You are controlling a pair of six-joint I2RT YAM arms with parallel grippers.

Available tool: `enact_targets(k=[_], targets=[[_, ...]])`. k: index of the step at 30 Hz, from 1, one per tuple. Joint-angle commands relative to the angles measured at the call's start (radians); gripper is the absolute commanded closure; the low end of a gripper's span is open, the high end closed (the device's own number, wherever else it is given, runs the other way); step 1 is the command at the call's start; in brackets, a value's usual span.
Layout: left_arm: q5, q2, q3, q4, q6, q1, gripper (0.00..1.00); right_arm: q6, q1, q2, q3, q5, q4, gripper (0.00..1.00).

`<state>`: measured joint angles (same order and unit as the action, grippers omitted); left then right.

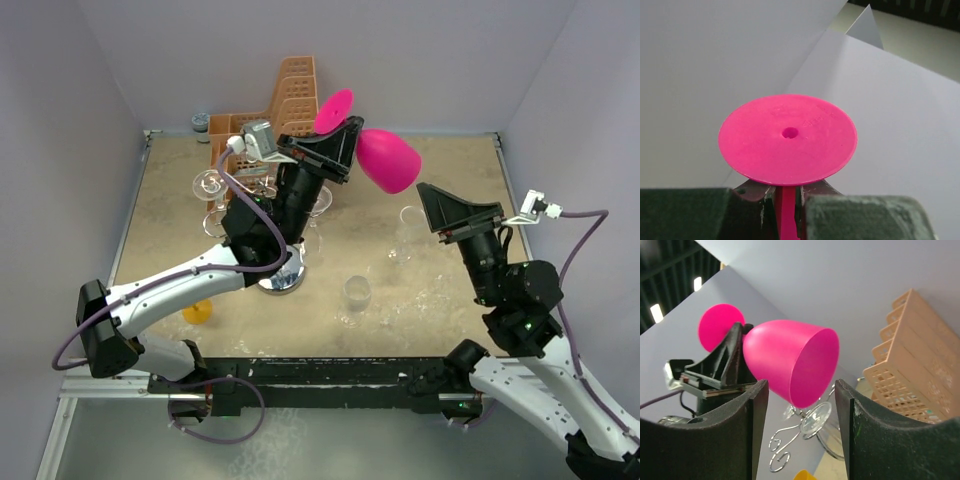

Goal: Place the wine glass upside down on the wine glass rack

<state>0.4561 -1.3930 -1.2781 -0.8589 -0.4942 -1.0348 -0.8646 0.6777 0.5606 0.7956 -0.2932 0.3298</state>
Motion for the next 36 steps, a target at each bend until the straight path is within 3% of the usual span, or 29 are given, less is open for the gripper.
enact_targets(k=[1,6,11,16,23,29,36], targets=[[-0.097,0.01,-0.097,0.155,0.238,-0.001,1.0,0.03,-0.003,-0.011,0.088,-0.085,-0.105,0.42],[-0.229,0.008,-0.151,0.312,0.459,-0.001,1.0,0.223,-0.003,0.037,0.246,0.044,-0.074,0.41],[-0.325,0.033,-0.113,0.32,0.623,-0.001,1.0,0.316,-0.004,0.103,0.404,0.152,-0.109,0.39],[-0.41,0.054,-0.059,0.268,0.719,-0.001,1.0,0.269,-0.003,0.153,0.445,0.226,-0.1,0.36],[-0.488,0.052,-0.049,0.281,0.799,0.0,1.0,0.233,-0.003,0.247,0.538,0.249,-0.237,0.37],[-0.559,0.067,-0.019,0.244,0.807,-0.001,1.0,0.157,-0.004,0.267,0.528,0.124,-0.32,0.47],[-0.573,0.063,-0.006,0.216,0.816,-0.001,1.0,0.085,-0.003,0.264,0.484,0.122,-0.308,0.57]])
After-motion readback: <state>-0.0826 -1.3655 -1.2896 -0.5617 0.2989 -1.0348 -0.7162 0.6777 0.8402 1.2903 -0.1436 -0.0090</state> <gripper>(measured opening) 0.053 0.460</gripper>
